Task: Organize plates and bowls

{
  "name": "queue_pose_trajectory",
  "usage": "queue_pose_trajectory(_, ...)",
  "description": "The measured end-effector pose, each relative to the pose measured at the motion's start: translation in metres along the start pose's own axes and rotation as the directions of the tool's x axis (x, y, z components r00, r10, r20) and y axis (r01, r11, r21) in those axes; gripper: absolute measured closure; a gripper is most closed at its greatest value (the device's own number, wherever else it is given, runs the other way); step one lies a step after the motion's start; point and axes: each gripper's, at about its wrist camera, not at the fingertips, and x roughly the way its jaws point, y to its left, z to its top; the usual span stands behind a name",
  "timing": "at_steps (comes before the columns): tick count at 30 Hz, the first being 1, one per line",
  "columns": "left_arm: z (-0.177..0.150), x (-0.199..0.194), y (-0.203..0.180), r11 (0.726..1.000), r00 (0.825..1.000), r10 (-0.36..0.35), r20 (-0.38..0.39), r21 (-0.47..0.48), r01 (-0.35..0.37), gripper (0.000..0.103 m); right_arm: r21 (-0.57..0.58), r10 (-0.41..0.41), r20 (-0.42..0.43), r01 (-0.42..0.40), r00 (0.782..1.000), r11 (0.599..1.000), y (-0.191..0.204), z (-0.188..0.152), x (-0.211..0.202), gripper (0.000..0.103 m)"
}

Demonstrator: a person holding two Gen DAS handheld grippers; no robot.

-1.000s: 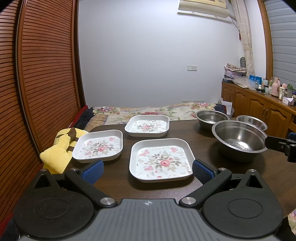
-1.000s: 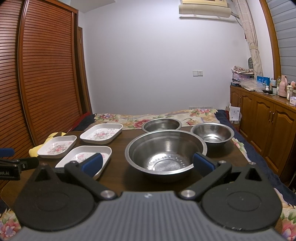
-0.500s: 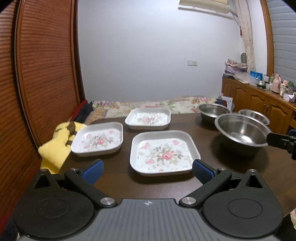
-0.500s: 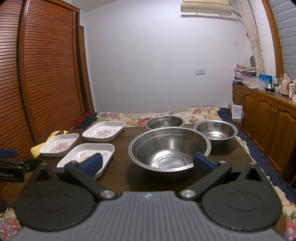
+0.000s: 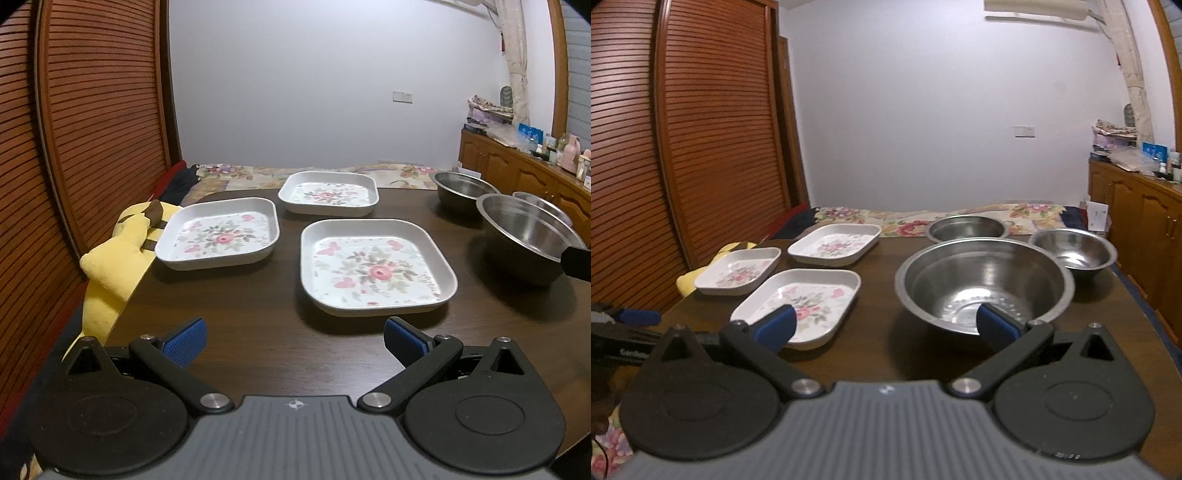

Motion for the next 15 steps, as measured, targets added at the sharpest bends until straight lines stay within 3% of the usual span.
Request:
queue_pose_trajectory(11, 0.004, 0.007, 0.021, 1.000, 1.000, 0.005, 0.004, 0.012, -0.005, 0.000, -0.073, 0.089, -0.038, -0.092, 0.995, 0.993, 0.032, 0.008, 0.017, 0.001)
queue_pose_trajectory(15, 0.008, 0.009, 0.029, 1.000, 1.000, -0.007, 0.010, 0.017, 0.007, 0.000, -0.075, 0.117, -0.066, -0.122, 0.991, 0.990, 0.040, 0.008, 0.029, 0.011)
